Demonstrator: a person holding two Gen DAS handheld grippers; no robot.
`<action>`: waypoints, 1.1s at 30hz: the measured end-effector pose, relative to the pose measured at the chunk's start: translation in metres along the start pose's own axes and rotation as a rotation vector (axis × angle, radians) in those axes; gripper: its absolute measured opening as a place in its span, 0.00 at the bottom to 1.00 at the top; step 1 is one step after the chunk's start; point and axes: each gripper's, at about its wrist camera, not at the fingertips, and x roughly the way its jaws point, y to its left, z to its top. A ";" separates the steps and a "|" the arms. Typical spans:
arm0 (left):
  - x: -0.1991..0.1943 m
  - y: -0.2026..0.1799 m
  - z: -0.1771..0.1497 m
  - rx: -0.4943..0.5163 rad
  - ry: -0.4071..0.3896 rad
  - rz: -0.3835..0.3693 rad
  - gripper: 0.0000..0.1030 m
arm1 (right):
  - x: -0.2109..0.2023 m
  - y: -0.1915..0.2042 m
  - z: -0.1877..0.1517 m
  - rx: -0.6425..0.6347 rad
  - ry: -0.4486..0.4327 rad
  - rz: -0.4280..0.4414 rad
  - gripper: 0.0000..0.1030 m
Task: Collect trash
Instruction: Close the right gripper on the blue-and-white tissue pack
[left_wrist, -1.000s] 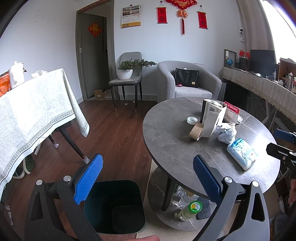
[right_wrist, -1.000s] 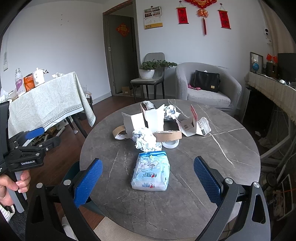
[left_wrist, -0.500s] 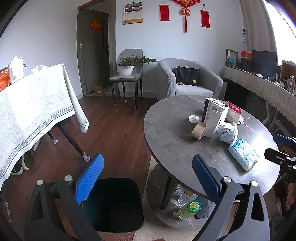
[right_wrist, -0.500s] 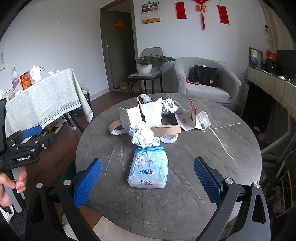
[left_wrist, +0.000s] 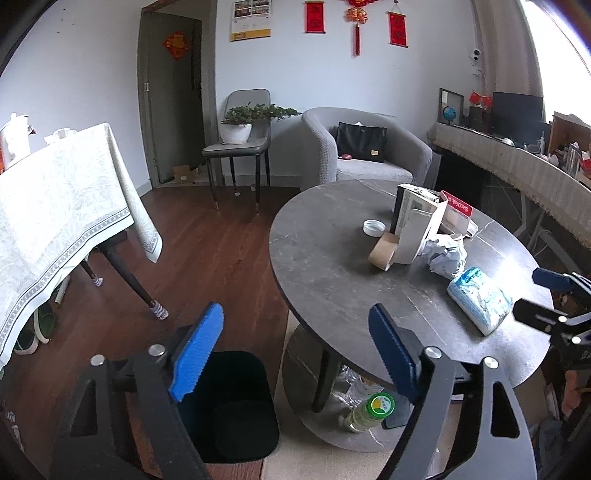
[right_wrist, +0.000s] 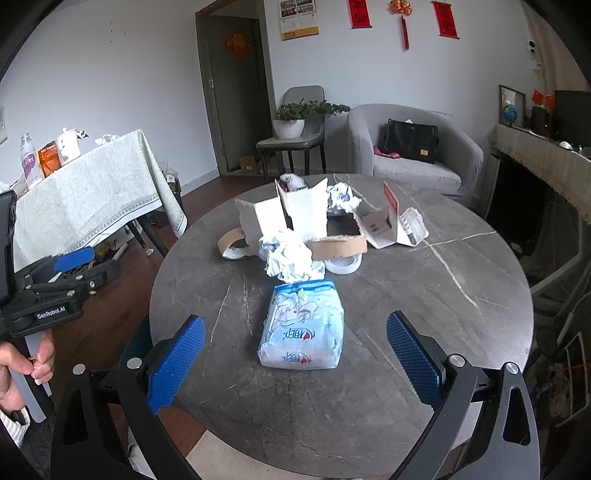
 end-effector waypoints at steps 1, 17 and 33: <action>0.001 -0.001 0.001 0.005 0.002 -0.006 0.78 | 0.003 0.001 -0.001 0.002 0.009 0.000 0.96; 0.024 -0.009 0.013 0.044 0.024 -0.157 0.59 | 0.048 0.005 -0.010 0.000 0.108 -0.062 0.71; 0.055 -0.028 0.025 0.106 0.049 -0.301 0.48 | 0.042 -0.003 0.002 -0.041 0.122 0.018 0.48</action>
